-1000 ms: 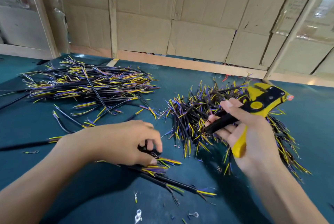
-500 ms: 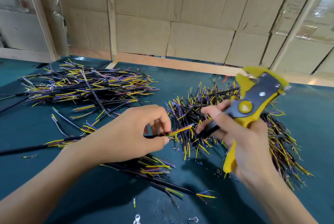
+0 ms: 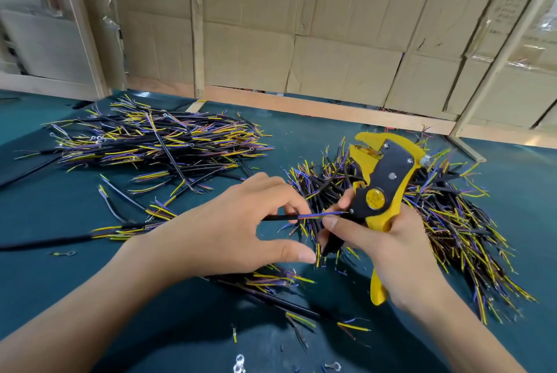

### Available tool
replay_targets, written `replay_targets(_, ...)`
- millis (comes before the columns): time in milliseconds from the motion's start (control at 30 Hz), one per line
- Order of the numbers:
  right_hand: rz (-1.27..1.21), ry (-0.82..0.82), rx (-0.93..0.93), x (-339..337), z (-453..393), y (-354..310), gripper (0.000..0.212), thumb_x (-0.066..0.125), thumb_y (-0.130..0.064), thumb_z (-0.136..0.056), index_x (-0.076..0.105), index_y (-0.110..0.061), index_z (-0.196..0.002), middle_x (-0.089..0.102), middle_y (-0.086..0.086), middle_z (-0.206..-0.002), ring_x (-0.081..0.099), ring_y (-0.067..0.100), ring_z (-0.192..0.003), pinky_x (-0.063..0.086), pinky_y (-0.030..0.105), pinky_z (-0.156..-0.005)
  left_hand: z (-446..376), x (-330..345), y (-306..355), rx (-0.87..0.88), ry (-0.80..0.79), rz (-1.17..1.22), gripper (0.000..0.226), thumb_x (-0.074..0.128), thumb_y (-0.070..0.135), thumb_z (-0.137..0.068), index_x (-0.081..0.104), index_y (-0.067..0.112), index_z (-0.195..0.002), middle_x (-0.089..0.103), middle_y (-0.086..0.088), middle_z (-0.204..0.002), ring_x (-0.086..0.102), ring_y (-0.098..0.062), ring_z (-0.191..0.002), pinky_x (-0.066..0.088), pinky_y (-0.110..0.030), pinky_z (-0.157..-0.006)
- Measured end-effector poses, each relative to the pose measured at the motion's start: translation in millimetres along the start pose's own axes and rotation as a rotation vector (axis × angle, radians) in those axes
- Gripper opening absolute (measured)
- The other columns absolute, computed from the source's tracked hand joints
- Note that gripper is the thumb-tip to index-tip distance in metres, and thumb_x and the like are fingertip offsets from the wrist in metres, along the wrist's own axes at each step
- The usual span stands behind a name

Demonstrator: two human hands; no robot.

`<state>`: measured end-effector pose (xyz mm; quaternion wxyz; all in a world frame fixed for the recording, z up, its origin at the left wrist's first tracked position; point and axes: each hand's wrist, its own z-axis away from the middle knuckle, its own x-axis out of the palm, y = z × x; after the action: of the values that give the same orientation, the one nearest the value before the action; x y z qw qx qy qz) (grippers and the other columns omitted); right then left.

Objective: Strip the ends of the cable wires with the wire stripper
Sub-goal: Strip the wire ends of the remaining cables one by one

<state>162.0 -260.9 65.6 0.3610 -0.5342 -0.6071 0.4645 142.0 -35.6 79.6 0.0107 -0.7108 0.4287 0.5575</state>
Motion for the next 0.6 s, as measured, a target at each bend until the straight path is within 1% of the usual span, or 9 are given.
replay_targets(33,-0.021,0.006,0.002,0,0,-2,0.021,0.079,-0.003,-0.074,0.063,-0.014,-0.083,0.071,0.017,-0.079,0.066,0.048,-0.067,0.056,0.036,-0.064,-1,0,1,0.009,0.023,0.001,0.032,0.060,0.063,-0.087,0.058,0.040,-0.110,0.051,0.026,-0.099,0.047,-0.001,-0.102,0.033,-0.007,-0.085)
replay_targets(133,-0.100,0.022,-0.027,2,1,-4,0.028,0.084,0.000,-0.071,0.064,-0.013,-0.083,0.068,0.023,-0.081,0.066,0.045,-0.066,0.057,0.039,-0.065,-4,-2,6,0.046,0.120,-0.060,0.012,0.058,0.037,-0.098,0.064,0.030,-0.106,0.055,0.020,-0.093,0.050,-0.007,-0.094,0.037,-0.014,-0.082)
replay_targets(233,-0.238,0.020,-0.020,5,2,-6,0.019,0.076,-0.005,-0.071,0.065,-0.013,-0.084,0.063,0.020,-0.081,0.066,0.044,-0.067,0.060,0.048,-0.069,-5,-1,11,-0.004,0.202,0.006,0.005,0.061,0.026,-0.098,0.065,0.028,-0.100,0.056,0.022,-0.087,0.053,0.000,-0.084,0.036,-0.010,-0.073)
replay_targets(300,-0.276,0.011,-0.024,5,2,-8,0.020,0.076,-0.002,-0.072,0.063,-0.011,-0.085,0.063,0.018,-0.081,0.065,0.044,-0.068,0.059,0.052,-0.070,-5,1,14,-0.055,0.242,0.135,0.008,0.062,0.022,-0.097,0.065,0.030,-0.096,0.059,0.018,-0.085,0.052,0.004,-0.065,0.035,-0.007,-0.061)
replay_targets(367,-0.293,0.000,-0.019,5,3,-7,0.025,0.080,0.003,-0.074,0.061,-0.009,-0.086,0.063,0.018,-0.081,0.064,0.045,-0.068,0.058,0.057,-0.072,-6,4,15,-0.127,0.249,0.280,0.008,0.062,0.026,-0.096,0.064,0.032,-0.092,0.062,0.012,-0.083,0.042,-0.003,-0.049,0.033,-0.013,-0.051)
replay_targets(433,-0.285,0.000,-0.017,7,4,-6,0.022,0.076,0.003,-0.075,0.060,-0.008,-0.086,0.063,0.018,-0.081,0.064,0.044,-0.067,0.056,0.062,-0.074,-8,7,15,-0.234,0.251,0.488,0.004,0.063,0.033,-0.091,0.065,0.033,-0.088,0.062,0.006,-0.075,0.038,-0.010,-0.050,0.035,-0.025,-0.049)
replay_targets(467,-0.283,0.001,-0.016,9,4,-5,0.020,0.073,0.002,-0.075,0.061,-0.010,-0.085,0.064,0.018,-0.080,0.064,0.044,-0.067,0.056,0.062,-0.074,-9,9,15,-0.285,0.256,0.602,0.006,0.062,0.035,-0.088,0.065,0.032,-0.085,0.061,0.003,-0.070,0.037,-0.013,-0.050,0.033,-0.028,-0.049)
replay_targets(533,-0.275,-0.001,-0.014,12,4,-5,0.018,0.072,0.001,-0.075,0.065,-0.015,-0.081,0.064,0.018,-0.079,0.064,0.043,-0.066,0.057,0.063,-0.074,-11,11,17,-0.336,0.265,0.778,0.010,0.060,0.032,-0.085,0.066,0.026,-0.079,0.058,-0.004,-0.064,0.034,-0.017,-0.050,0.029,-0.027,-0.048)
replay_targets(600,-0.269,-0.016,-0.018,13,5,-5,0.020,0.072,-0.001,-0.075,0.067,-0.020,-0.076,0.065,0.016,-0.078,0.064,0.042,-0.066,0.058,0.063,-0.074,-13,11,18,-0.327,0.296,0.868,0.011,0.061,0.025,-0.086,0.066,0.019,-0.078,0.055,-0.017,-0.067,0.035,-0.021,-0.052,0.028,-0.023,-0.045)
